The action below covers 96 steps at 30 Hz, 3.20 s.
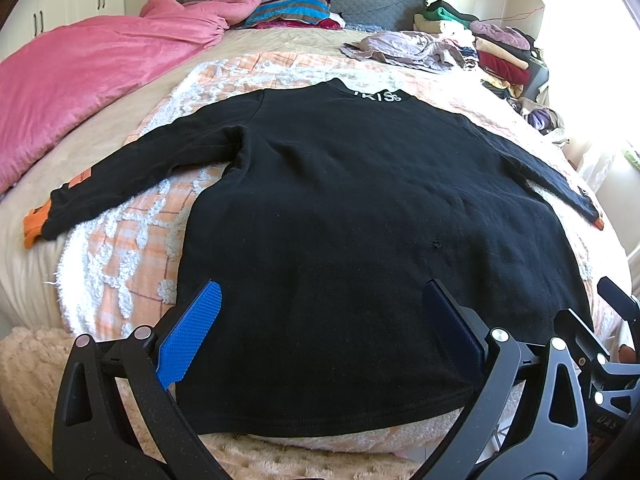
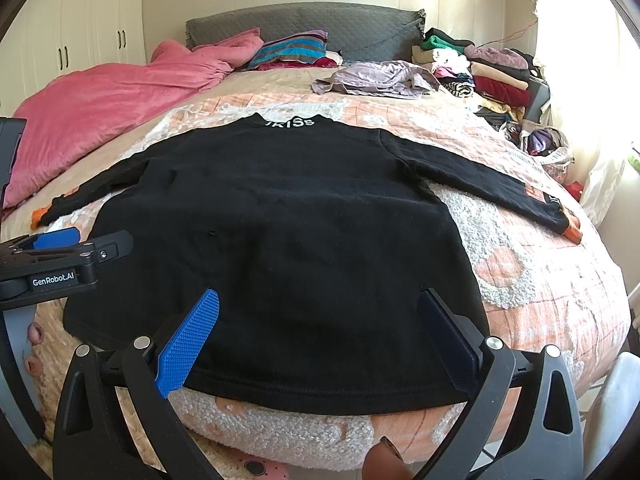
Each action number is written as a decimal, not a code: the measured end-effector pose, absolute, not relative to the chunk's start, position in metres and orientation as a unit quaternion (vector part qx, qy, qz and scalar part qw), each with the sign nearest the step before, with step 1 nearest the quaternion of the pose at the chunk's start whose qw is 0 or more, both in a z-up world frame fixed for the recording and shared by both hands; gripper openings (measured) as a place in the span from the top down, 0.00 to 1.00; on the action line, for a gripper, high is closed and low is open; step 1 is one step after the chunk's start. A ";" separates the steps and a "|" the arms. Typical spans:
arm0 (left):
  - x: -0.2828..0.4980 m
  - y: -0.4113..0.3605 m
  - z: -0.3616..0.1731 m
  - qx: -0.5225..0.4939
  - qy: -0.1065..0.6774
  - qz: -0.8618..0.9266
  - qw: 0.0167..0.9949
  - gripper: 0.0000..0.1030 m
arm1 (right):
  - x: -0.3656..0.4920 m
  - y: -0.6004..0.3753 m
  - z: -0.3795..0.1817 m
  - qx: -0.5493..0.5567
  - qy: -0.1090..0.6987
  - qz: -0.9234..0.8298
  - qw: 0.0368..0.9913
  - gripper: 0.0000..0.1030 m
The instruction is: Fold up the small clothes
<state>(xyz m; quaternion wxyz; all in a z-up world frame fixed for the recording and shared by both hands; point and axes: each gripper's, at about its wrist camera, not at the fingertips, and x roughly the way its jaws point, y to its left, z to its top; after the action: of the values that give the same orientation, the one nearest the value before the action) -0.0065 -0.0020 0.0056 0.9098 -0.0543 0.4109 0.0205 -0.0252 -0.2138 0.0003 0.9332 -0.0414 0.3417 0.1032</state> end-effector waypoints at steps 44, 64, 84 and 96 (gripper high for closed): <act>0.086 0.022 0.039 -0.068 0.415 0.020 0.907 0.08 | 0.085 -0.200 0.040 -0.001 0.326 0.111 0.939 0.04; 0.167 -0.009 0.036 -0.049 0.444 -0.018 0.894 0.08 | 0.156 -0.272 0.031 0.054 0.340 0.013 0.939 0.04; 0.239 -0.037 0.017 -0.054 0.457 -0.051 0.886 0.08 | 0.184 -0.420 0.007 0.159 0.356 -0.160 0.907 0.04; 0.267 -0.027 -0.013 -0.040 0.458 -0.019 0.888 0.08 | 0.179 -0.515 -0.042 0.285 0.381 -0.208 0.854 0.04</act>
<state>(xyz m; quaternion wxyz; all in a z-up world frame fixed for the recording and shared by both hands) 0.2671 -0.0267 -0.0128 0.8877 -0.0396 0.4584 -0.0189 0.1785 -0.5154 -0.0417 0.8544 0.2849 0.3812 -0.2084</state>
